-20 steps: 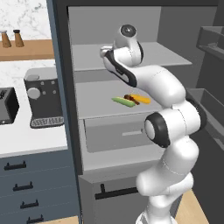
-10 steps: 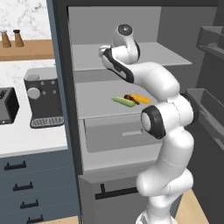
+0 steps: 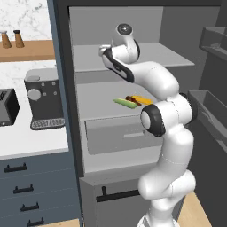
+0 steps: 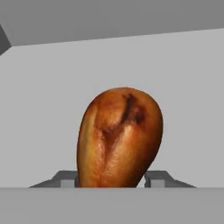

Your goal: Place one corn and one chicken drumstick in each tupperware on the nearby counter, to pack two identical lunches.

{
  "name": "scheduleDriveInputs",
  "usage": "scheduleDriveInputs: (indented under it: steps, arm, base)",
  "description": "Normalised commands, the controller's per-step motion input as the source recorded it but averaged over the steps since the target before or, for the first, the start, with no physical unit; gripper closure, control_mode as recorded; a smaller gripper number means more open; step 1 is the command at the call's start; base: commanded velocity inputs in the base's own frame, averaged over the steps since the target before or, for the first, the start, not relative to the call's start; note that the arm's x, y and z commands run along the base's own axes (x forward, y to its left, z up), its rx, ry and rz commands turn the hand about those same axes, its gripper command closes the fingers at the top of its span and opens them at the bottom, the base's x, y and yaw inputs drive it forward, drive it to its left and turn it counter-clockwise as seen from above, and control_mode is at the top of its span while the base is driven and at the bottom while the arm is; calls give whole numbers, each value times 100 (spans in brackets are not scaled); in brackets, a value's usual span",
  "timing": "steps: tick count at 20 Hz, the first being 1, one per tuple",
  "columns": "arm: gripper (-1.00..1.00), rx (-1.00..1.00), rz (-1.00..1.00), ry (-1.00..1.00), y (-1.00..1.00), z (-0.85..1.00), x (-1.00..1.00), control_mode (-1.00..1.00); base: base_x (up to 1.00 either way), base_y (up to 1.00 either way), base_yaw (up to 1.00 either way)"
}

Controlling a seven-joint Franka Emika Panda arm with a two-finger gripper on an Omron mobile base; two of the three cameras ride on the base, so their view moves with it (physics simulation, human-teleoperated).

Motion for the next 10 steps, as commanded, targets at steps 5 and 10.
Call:
scheduleDriveInputs:
  steps: [5,10]
  arm:
    - [100,0,0,0,-21,-32,-32,-100]
    - [100,0,9,-36,-16,-6,-100,-100]
  base:
    - [0,0,0]
    - [0,0,0]
